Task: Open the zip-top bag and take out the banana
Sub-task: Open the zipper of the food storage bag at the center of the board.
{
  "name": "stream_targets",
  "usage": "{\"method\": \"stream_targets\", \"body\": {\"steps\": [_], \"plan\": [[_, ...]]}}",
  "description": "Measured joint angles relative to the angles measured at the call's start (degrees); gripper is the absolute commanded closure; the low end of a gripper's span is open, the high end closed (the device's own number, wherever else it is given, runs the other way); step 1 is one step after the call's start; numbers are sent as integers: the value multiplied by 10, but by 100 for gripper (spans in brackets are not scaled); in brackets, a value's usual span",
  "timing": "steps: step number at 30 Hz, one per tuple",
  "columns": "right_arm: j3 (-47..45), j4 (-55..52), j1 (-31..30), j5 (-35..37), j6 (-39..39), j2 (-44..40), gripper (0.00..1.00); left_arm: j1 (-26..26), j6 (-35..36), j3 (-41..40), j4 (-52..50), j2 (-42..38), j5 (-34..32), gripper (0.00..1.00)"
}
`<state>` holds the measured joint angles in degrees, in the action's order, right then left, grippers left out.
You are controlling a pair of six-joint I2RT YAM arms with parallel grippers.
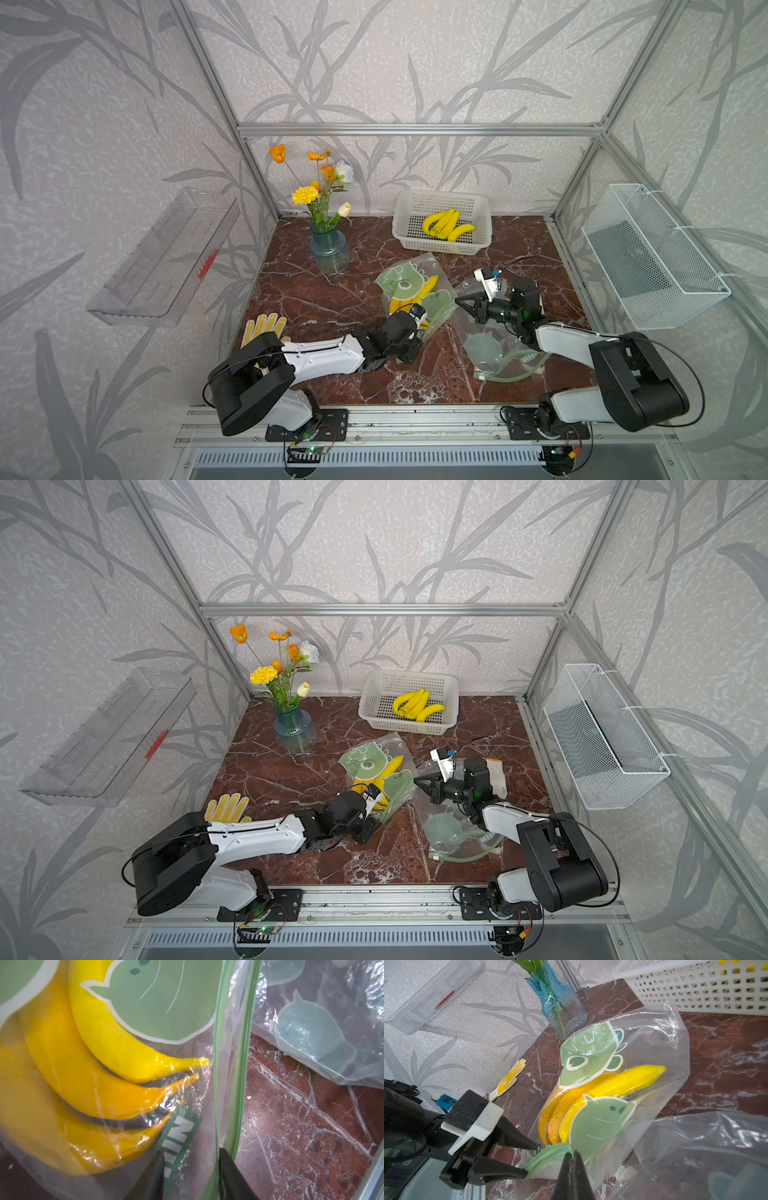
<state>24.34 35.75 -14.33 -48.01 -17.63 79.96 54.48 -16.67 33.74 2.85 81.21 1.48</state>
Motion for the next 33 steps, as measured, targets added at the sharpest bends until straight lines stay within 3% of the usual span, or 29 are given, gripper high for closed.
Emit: {"method": "stream_targets", "body": {"steps": [14, 29, 33], "plan": [[-23, 36, -12, 40, -40, -5, 100, 21, -16, 0, 2, 18, -4, 68], [-36, 40, -16, 69, -49, -24, 100, 40, -31, 0, -12, 36, -43, 96], [-35, -5, -16, 73, -36, -38, 90, 40, -30, 0, -35, 23, -74, 100]]}}
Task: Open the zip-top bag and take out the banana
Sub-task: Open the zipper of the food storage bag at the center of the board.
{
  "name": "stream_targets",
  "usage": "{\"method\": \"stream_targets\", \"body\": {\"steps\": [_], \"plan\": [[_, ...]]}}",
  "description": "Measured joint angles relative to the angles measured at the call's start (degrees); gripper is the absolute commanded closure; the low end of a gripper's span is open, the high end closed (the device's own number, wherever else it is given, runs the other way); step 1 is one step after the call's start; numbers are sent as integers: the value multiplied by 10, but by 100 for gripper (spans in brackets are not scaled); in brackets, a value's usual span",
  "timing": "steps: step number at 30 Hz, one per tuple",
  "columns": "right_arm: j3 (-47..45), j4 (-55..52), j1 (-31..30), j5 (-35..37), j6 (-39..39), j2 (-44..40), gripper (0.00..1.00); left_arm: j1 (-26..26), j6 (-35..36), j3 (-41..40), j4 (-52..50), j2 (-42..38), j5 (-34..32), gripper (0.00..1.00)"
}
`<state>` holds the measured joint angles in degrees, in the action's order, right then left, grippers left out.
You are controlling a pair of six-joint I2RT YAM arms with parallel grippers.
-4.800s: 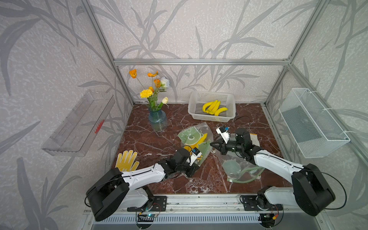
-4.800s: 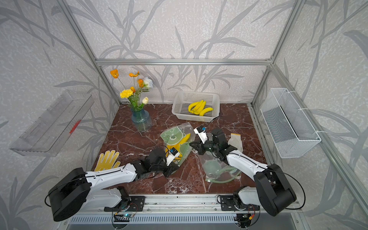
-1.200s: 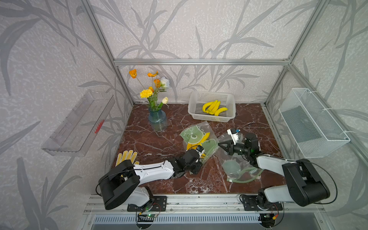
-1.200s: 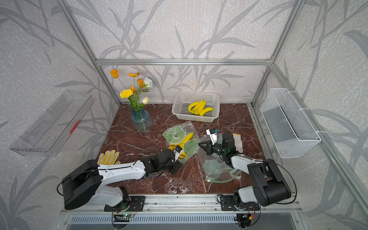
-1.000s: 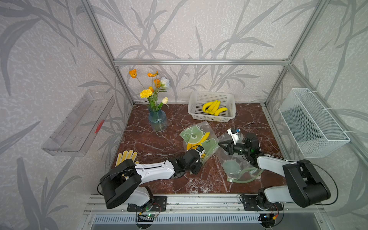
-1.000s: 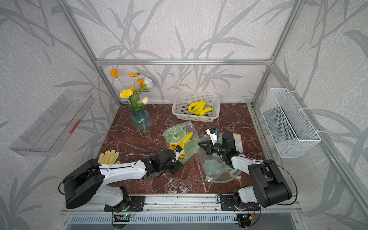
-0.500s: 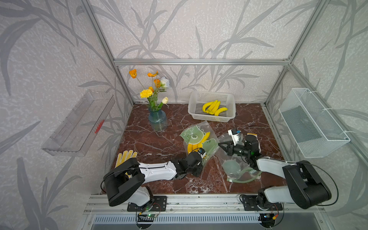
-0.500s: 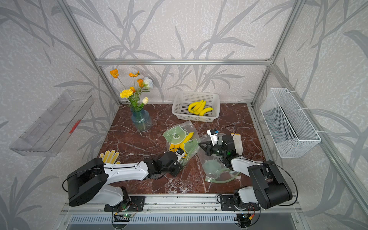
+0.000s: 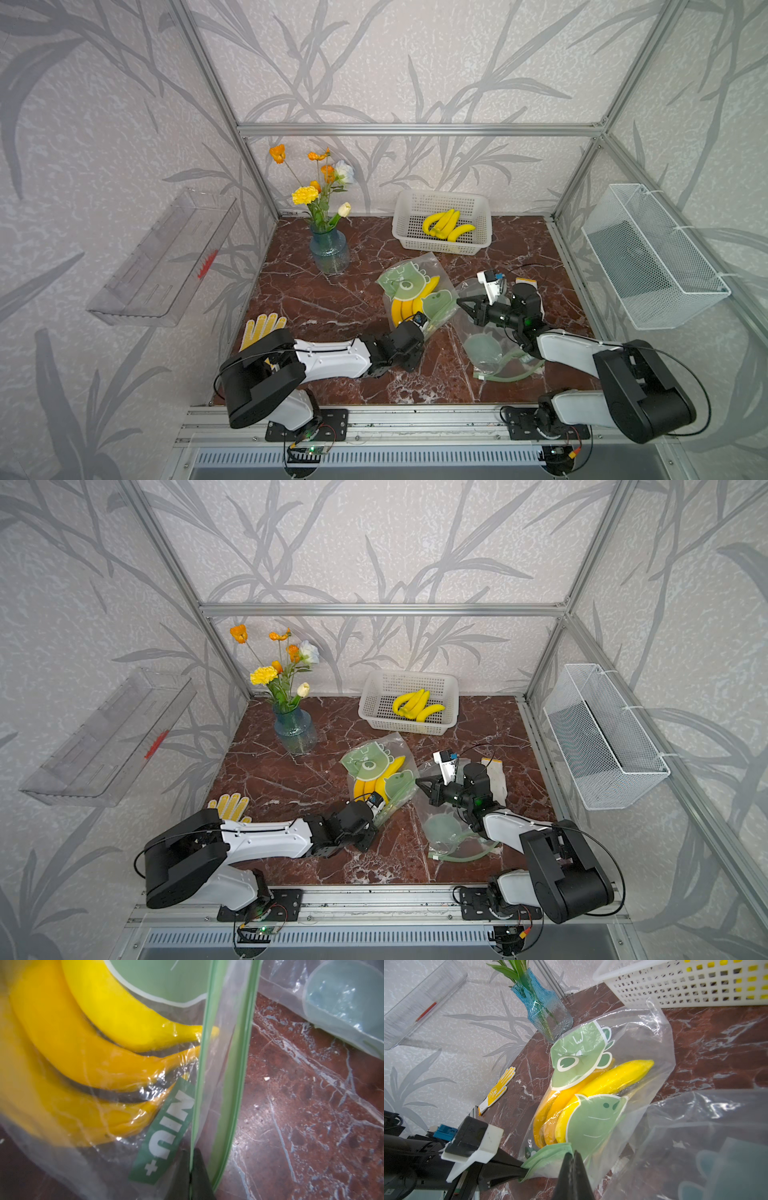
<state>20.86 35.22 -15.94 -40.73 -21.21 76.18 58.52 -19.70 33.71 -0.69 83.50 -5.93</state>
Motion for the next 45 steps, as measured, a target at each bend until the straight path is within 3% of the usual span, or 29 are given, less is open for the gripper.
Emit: {"method": "stream_targets", "body": {"steps": [6, 12, 17, 20, 27, 33, 45], "plan": [[20, -158, -40, 27, 64, -98, 72, 0, 18, 11, -50, -12, -31, 100], [57, -273, -152, 99, 136, -251, 65, 0, 34, 28, -65, -12, -45, 100], [49, -303, -195, 145, 145, -306, 63, 0, 44, 29, -83, -24, -62, 100], [32, -294, -223, 163, 146, -298, 63, 0, 55, 29, -89, -51, -67, 100], [30, -248, -271, 174, 143, -181, 63, 3, 75, 29, -92, -92, -82, 100], [37, -202, -323, 198, 133, -121, 62, 4, 83, 29, -92, -94, -83, 100], [64, -145, -362, 240, 87, -60, 66, 10, 96, 37, -89, -77, -88, 100]]}}
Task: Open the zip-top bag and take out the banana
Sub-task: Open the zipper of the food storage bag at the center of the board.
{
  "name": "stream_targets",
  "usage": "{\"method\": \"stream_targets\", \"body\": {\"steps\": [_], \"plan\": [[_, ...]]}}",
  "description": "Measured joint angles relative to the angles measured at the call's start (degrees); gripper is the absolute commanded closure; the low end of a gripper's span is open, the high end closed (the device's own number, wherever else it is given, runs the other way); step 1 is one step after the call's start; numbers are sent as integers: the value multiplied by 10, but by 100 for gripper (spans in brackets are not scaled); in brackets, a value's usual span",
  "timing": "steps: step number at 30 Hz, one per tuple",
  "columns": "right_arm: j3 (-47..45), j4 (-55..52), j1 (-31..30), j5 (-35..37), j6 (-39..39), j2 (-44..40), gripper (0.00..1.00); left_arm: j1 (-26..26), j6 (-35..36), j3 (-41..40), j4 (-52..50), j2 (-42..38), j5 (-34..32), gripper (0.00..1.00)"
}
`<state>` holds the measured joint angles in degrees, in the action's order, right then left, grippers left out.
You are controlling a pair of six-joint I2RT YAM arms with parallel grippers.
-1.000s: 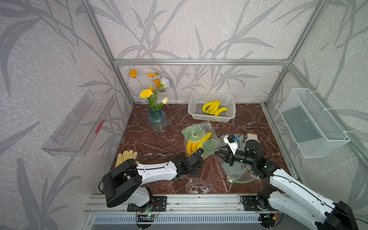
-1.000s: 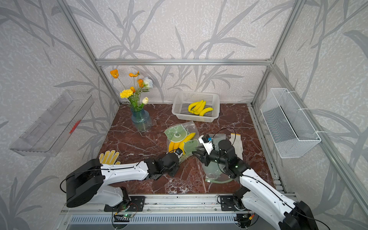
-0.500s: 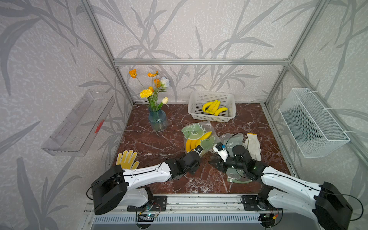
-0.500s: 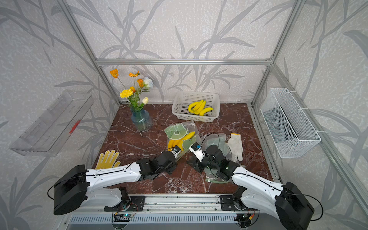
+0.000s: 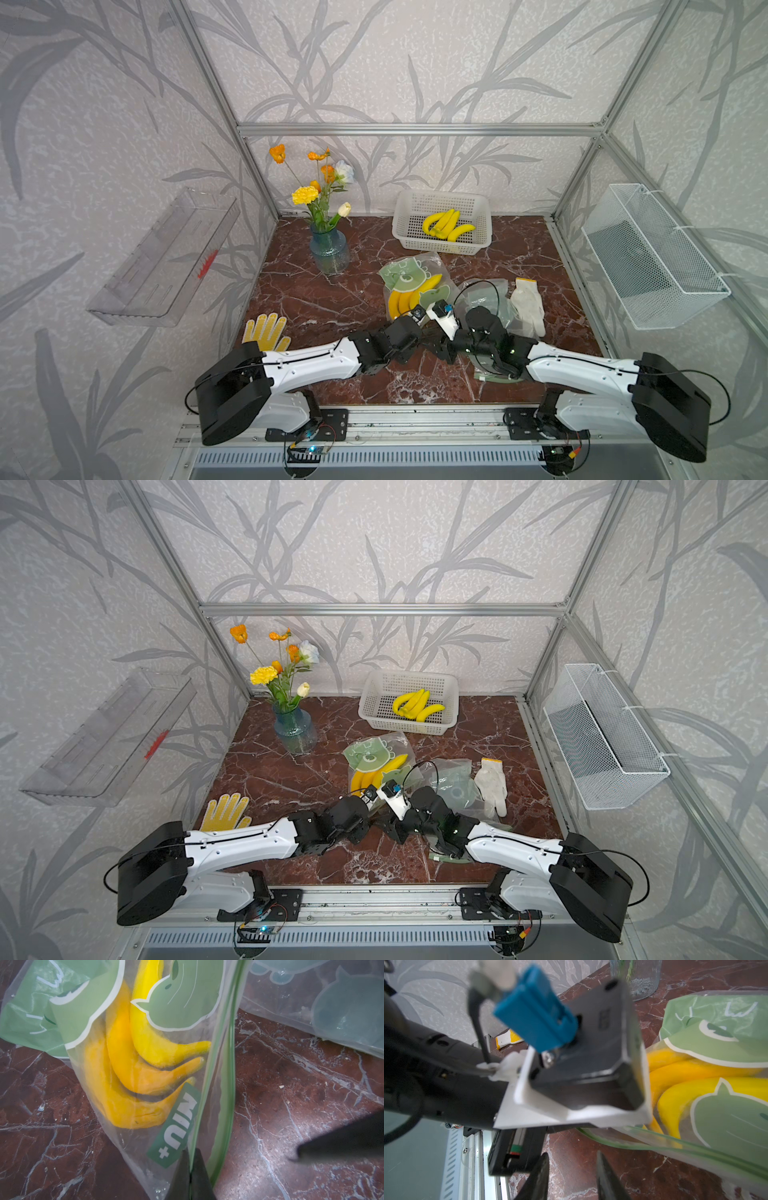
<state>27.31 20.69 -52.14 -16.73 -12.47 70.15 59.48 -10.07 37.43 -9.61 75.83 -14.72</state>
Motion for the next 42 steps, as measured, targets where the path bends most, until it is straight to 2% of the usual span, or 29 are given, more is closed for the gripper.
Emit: {"method": "stream_targets", "body": {"steps": [6, 14, 20, 26, 35, 42], "plan": [[55, -43, 0, 53, -34, 43, 66, 6, 0, 0, 6, -9, -5, 100], [56, -75, 0, 106, -116, 44, 63, 21, 1, 0, 26, -18, -26, 100], [57, -84, 0, 129, -156, 47, 64, 44, 10, 0, 31, -13, -59, 100], [62, -121, 0, 163, -182, 86, 66, 55, 11, -2, 52, -15, -97, 100], [62, -134, 0, 175, -184, 115, 66, 61, 10, -10, 77, -20, -136, 100], [63, -128, 0, 199, -102, 102, 57, 65, 9, -38, 94, -22, -137, 100]]}}
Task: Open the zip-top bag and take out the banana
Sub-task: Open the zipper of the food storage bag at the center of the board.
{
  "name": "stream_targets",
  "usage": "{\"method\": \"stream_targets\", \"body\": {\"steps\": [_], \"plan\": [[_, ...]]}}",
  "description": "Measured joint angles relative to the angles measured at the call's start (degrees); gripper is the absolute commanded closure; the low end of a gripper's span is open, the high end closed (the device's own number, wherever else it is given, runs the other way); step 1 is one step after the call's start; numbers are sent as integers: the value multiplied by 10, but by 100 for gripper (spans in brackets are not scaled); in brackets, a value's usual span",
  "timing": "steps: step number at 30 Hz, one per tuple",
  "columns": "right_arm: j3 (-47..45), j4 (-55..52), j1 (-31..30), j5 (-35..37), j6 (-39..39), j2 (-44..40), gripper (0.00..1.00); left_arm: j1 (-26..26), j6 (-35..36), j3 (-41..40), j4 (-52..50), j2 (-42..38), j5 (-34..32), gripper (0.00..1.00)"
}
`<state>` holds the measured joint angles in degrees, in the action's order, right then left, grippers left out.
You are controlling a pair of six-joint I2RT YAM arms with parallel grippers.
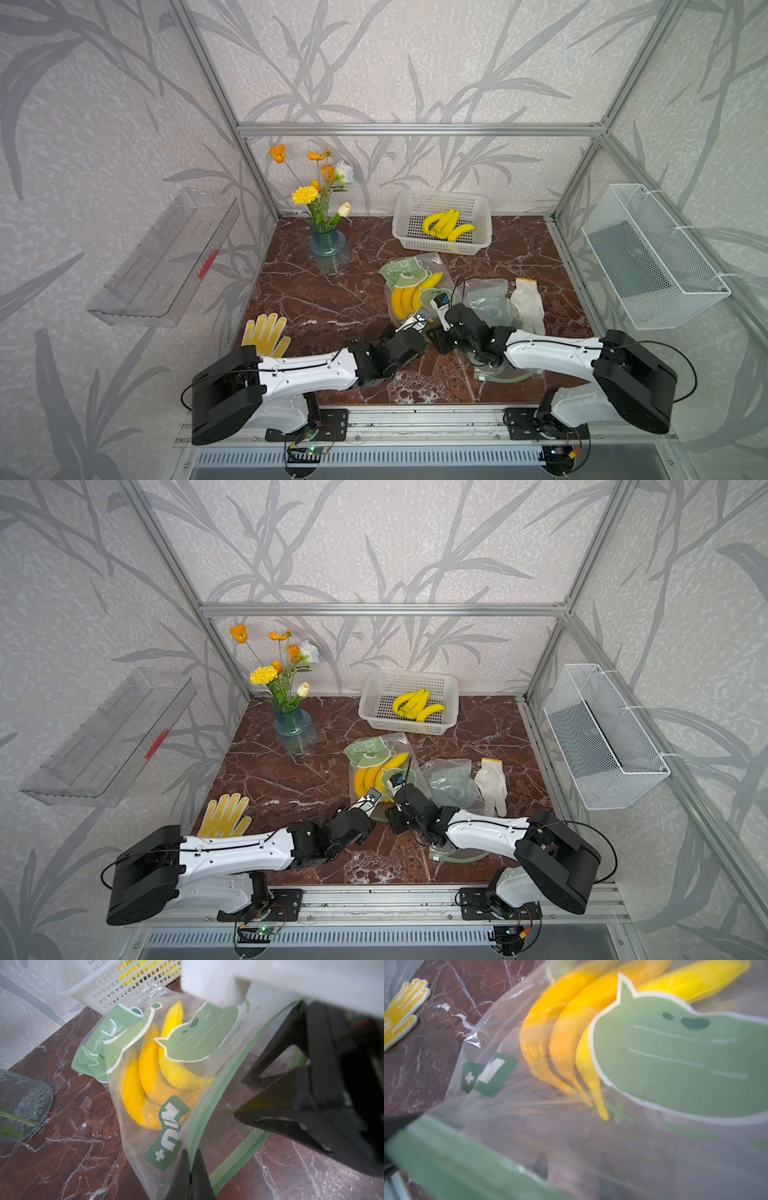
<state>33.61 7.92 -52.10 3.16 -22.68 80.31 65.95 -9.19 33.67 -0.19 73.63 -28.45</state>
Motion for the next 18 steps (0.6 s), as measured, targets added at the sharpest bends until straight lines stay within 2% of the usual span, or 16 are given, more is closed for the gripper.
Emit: {"method": "stream_targets", "body": {"steps": [5, 10, 18], "plan": [[7, 21, 4, -3, 93, 5, 50, 0, 0, -7, 4, 0, 12, 100], [10, 61, 24, -25, 170, 35, 47, 0, 0, -7, 11, 0, 28, 100], [11, 99, 78, -64, 240, 72, 44, 0, 1, -7, 11, 0, 43, 100]]}}
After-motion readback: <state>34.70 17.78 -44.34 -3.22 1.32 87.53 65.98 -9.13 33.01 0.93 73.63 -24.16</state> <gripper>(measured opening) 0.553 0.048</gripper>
